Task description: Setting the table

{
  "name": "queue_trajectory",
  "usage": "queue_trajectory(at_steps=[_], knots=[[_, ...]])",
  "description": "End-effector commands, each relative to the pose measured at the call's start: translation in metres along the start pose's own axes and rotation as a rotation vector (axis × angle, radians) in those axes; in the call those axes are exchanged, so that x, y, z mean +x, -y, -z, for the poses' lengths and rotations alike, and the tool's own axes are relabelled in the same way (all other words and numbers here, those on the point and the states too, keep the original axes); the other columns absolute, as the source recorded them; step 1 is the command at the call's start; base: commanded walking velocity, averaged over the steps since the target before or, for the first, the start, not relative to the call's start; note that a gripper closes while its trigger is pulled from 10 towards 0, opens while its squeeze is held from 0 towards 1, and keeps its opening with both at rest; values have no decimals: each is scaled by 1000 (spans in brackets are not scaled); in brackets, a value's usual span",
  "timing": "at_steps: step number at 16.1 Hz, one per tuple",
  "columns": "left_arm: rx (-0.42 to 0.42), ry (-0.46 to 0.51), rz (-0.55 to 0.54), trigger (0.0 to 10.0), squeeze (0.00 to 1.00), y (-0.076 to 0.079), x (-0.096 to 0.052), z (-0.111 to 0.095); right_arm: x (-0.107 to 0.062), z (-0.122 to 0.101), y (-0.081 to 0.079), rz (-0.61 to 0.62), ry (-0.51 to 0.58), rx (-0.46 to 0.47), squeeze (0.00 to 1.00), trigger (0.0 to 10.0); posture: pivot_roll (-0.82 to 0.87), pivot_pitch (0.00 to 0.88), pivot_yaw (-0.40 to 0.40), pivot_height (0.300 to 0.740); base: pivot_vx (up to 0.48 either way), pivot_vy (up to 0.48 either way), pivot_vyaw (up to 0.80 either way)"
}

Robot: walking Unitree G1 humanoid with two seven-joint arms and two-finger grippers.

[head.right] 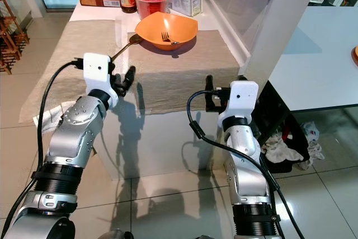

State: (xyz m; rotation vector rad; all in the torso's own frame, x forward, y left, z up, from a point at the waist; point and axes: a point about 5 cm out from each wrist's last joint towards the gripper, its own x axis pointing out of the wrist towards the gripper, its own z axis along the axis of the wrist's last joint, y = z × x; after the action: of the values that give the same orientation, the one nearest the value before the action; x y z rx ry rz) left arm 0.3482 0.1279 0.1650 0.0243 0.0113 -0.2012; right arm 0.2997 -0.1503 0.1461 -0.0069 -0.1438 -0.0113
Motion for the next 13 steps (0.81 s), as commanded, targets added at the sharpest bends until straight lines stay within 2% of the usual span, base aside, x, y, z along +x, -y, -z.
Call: queue_trajectory(at_steps=[1, 8, 9, 13], knots=[[12, -12, 21, 10000, 1000, 3, 2, 1, -2, 0, 1, 7, -10, -6, 0, 10000, -53, 0, -4, 740, 0, 0, 0], [32, -11, 22, 10000, 1000, 5, 4, 0, -4, 3, 0, -8, -20, -27, 0, 10000, -57, 0, -10, 740, 0, 0, 0], [44, 1, 11, 10000, 0, 4, 5, -4, -4, 3, -1, -11, -19, -29, 0, 10000, -57, 0, -10, 740, 0, 0, 0], [34, 0, 24, 10000, 0, 6, 8, -5, -5, 5, -1, -12, -25, -27, 0, 10000, -59, 0, -6, 740, 0, 0, 0]])
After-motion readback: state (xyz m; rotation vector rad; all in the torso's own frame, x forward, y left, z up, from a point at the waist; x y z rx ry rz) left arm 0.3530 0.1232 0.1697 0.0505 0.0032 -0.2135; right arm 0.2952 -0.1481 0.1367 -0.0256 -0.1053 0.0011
